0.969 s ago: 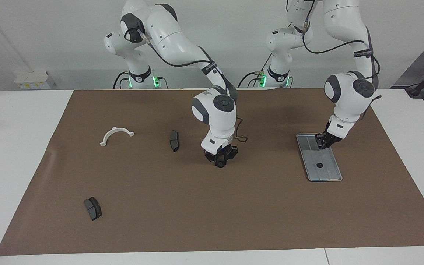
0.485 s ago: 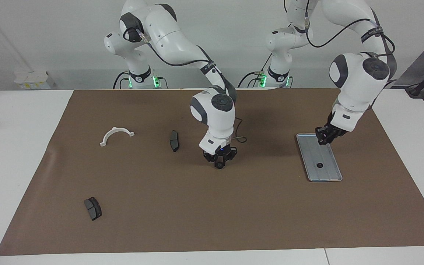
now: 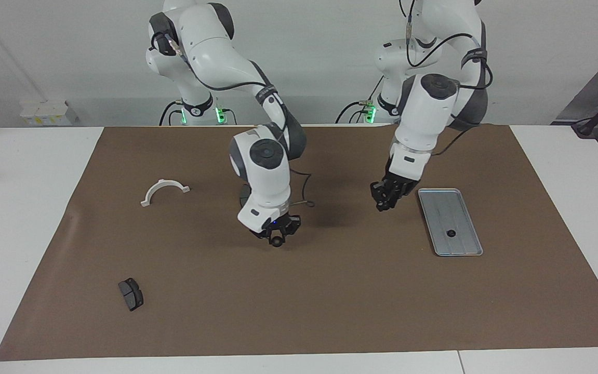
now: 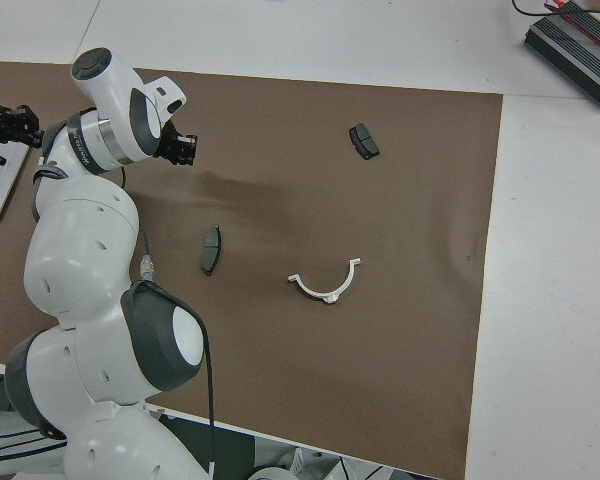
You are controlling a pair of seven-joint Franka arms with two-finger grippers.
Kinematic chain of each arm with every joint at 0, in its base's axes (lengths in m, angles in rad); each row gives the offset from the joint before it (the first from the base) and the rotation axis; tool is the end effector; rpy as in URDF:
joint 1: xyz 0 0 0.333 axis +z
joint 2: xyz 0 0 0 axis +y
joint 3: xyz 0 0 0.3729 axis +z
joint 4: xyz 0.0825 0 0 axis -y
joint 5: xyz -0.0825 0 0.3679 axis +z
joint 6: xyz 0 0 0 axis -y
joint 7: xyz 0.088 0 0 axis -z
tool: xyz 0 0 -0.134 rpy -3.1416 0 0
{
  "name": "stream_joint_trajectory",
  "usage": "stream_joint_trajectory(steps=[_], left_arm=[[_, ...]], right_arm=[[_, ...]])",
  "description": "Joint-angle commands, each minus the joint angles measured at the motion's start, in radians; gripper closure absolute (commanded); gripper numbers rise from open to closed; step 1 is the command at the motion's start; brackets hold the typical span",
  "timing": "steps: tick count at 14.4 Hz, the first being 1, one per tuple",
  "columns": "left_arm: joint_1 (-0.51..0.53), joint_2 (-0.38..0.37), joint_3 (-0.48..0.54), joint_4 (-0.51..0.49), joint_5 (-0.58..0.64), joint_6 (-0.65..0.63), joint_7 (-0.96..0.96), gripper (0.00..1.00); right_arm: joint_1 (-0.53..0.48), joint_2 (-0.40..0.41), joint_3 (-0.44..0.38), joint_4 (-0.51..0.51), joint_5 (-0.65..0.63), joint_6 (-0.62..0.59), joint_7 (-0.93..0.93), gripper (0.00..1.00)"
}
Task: Place bearing gear from tray to pile
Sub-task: 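Place the gear near the brake pad while the left gripper sets another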
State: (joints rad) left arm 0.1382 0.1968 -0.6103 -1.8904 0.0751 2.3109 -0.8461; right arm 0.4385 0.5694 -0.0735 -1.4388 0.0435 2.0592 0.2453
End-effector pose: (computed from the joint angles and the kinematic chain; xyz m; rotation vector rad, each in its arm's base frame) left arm 0.5682 -0.2615 0.4822 2.8863 0.5168 0.2598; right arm 0.6799 0.2750 0.3929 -3.1202 -0.1763 -0.0786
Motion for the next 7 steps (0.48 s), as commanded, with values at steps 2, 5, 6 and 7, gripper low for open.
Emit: stream_joint_trajectory(steps=[2, 5, 6, 7], left_arm=[[-0.040, 0.205, -0.102, 0.048, 0.286, 0.134, -0.374, 1.00], [-0.092, 0.393, -0.134, 0.115, 0.664, 0.143, -0.702, 0.95], [-0.094, 0.435, -0.156, 0.138, 0.772, 0.145, -0.796, 0.87], [-0.092, 0.458, -0.179, 0.145, 0.810, 0.142, -0.830, 0.80]], right_arm=[[-0.131, -0.057, 0.021, -0.032, 0.029, -0.073, -0.167, 0.87], [-0.220, -0.080, 0.018, -0.101, 0.015, -0.056, -0.257, 0.87], [-0.257, -0.085, 0.018, -0.120, 0.013, -0.053, -0.288, 0.87], [-0.286, -0.091, 0.017, -0.130, 0.009, -0.053, -0.311, 0.87]])
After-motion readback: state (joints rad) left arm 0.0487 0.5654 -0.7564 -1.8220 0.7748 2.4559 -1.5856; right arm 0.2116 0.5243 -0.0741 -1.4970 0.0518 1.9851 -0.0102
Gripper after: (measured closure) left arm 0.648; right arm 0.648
